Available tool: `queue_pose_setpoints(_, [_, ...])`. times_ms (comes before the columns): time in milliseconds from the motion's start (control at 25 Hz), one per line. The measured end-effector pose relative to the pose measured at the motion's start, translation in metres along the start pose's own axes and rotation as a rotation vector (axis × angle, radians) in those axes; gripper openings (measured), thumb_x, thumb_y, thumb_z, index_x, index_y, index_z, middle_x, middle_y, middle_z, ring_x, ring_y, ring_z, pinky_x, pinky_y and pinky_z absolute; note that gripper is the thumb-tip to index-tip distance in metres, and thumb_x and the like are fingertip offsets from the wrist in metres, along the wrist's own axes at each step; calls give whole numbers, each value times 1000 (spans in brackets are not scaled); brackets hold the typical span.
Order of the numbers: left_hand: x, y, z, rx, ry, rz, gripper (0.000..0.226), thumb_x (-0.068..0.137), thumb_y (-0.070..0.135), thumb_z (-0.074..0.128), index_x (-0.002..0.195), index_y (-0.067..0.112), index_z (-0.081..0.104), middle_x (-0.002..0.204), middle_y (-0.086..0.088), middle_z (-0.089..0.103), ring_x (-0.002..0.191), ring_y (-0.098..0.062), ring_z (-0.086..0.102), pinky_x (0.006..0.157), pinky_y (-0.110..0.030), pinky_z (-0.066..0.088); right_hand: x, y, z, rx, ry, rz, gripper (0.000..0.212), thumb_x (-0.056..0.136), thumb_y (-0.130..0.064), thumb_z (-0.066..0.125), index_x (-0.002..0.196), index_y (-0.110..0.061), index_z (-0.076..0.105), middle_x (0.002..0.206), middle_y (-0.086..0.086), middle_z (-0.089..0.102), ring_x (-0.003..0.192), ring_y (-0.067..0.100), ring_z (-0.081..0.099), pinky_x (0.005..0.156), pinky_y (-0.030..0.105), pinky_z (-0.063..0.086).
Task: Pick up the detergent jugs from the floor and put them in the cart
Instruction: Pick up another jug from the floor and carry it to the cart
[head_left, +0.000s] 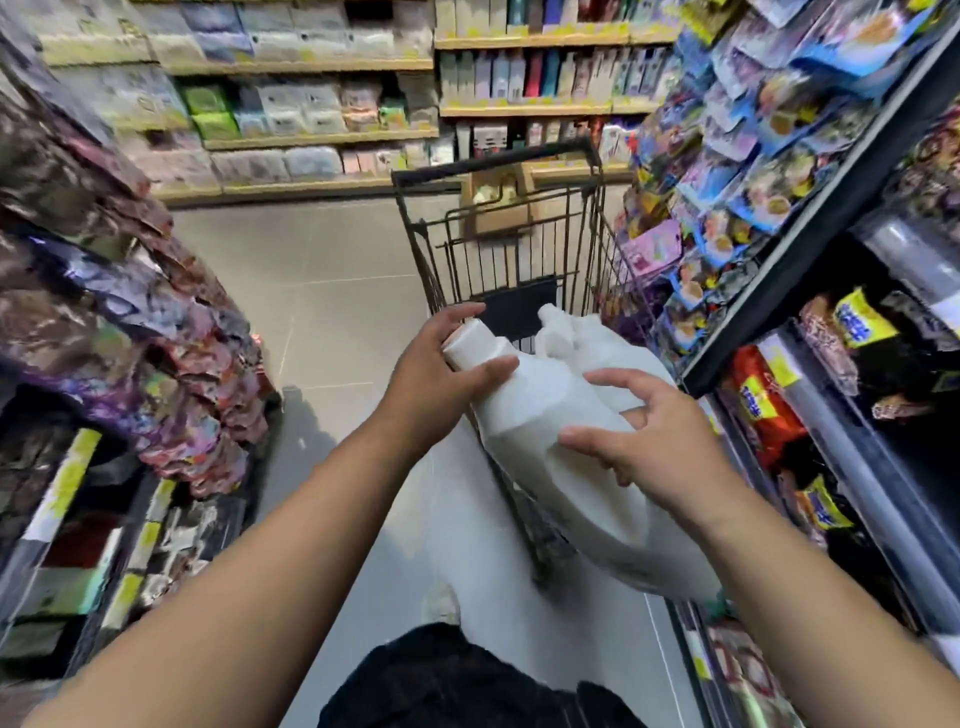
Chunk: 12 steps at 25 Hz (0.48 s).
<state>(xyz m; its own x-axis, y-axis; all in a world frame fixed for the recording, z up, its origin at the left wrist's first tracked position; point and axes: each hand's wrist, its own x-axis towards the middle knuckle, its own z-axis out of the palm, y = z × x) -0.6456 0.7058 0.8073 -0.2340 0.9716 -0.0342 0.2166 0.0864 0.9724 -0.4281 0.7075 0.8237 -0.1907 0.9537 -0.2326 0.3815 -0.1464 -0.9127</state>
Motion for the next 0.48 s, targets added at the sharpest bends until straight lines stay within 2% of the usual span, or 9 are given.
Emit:
queue_pose_setpoints(80, [48, 4, -13, 47, -53, 28, 50, 75, 25, 83, 117, 37, 60, 107, 12, 63, 86, -3, 63, 73, -16, 52, 35, -10, 13, 27, 61, 26, 58, 57, -30, 90, 109, -36, 65, 55, -5, 66, 42, 1, 53, 50, 20, 41])
queue_pose_setpoints(160, [100, 7, -26, 95, -88, 67, 47, 74, 26, 83, 111, 41, 60, 104, 17, 63, 85, 5, 61, 74, -13, 52, 74, -22, 25, 69, 88, 33, 55, 58, -30, 89, 107, -39, 66, 55, -8, 65, 44, 1, 53, 53, 21, 42])
queue_pose_setpoints(320, [189, 8, -33, 180, -146, 72, 49, 74, 27, 84, 115, 41, 60, 105, 23, 60, 88, 18, 57, 79, -10, 52, 141, -35, 45, 189, 123, 57, 54, 63, -24, 88, 109, -38, 64, 58, -7, 67, 48, 3, 56, 48, 15, 42])
queue_pose_setpoints(480, [246, -1, -25, 237, -150, 98, 50, 77, 28, 82, 121, 37, 61, 113, 15, 61, 94, 12, 58, 84, -14, 53, 195, -28, 52, 228, 126, 78, 54, 62, -28, 88, 104, -48, 62, 81, 0, 73, 68, 13, 64, 54, 19, 45])
